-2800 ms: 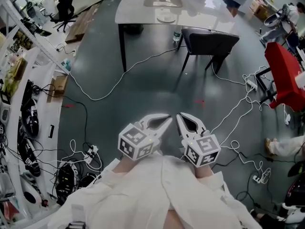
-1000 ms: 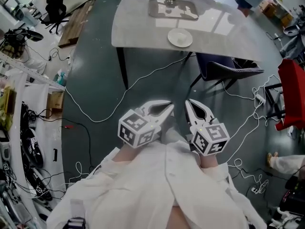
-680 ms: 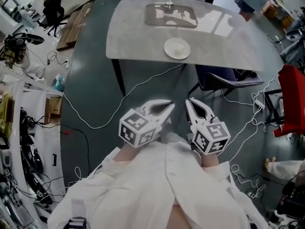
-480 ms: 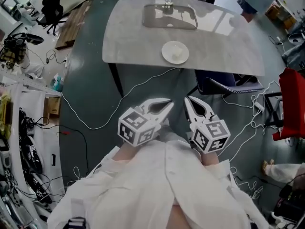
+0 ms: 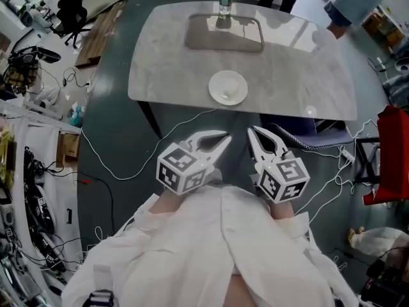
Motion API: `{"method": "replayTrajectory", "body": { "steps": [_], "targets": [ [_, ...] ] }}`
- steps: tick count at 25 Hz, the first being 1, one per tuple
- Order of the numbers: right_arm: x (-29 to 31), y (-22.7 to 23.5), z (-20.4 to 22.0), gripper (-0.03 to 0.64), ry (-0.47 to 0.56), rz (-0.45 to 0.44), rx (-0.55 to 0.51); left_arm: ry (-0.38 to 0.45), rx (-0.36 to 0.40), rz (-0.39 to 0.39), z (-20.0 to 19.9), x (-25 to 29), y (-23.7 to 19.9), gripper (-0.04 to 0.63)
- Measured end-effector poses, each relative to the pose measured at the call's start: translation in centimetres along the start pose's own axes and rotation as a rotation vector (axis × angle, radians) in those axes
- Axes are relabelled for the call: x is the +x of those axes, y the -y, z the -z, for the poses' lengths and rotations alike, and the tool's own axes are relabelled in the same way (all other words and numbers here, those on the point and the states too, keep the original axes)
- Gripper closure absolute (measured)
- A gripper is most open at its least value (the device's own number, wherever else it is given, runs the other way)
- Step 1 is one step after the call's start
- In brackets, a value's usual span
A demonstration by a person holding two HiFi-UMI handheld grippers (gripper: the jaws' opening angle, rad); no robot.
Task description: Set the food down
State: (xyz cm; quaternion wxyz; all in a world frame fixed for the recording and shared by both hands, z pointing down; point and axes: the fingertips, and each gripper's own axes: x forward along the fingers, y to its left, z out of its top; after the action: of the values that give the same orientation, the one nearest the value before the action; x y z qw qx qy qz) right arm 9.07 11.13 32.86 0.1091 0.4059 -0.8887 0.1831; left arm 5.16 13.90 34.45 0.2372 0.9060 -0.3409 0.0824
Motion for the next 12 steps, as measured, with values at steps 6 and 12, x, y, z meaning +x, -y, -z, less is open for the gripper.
{"method": "replayTrajectory", "body": {
  "steps": [6, 12],
  "targets": [
    [1.5, 2.4, -0.8, 0.614, -0.005, -0.035, -0.003, 0.004, -0.002, -0.017, -1.0, 2.5, -0.8, 0.574],
    [2.5, 2.4, 0.3, 0.614, -0.041, -0.07, 0.014, -0.009, -0.06, -0.036, -0.1, 2.7, -1.8, 0.574]
  ]
}}
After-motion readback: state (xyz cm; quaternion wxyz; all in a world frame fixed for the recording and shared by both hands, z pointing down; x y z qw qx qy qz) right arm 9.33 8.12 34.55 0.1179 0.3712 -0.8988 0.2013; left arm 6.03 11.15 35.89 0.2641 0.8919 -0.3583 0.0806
